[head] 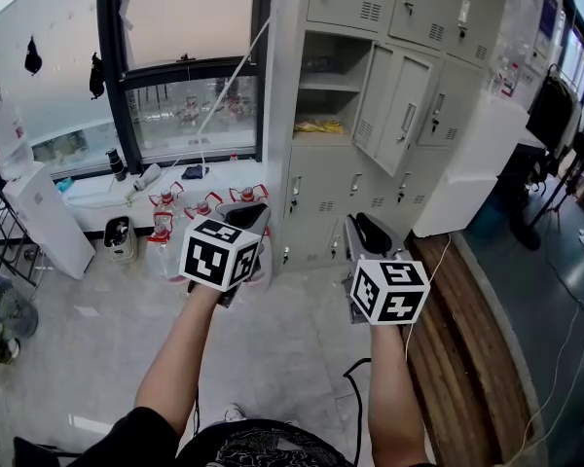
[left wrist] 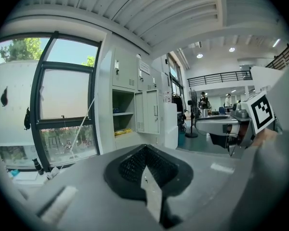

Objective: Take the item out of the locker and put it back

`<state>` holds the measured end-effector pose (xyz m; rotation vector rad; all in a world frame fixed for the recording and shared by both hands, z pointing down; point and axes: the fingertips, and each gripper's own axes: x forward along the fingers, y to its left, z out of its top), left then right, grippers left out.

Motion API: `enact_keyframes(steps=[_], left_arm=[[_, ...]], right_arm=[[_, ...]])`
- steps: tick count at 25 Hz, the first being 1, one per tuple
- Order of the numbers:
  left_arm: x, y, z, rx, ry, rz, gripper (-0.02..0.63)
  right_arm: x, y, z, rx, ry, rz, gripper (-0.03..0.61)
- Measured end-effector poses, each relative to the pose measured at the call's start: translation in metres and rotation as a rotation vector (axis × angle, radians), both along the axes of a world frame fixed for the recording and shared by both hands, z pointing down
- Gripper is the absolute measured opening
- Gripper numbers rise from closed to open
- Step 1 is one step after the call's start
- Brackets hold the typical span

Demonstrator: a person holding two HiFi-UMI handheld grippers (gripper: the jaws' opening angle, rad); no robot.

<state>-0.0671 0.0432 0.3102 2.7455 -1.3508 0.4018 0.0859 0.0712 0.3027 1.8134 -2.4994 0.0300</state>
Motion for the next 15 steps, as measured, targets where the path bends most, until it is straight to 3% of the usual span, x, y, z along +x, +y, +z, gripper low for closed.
enact_keyframes(steps=[15], left_arm=[[0.04, 0.008, 0.003, -0.017, 0.036, 0.01, 0.002]], right_arm=[[0.025, 0.006, 0.004, 0.01, -0.016, -0.074, 0.191]])
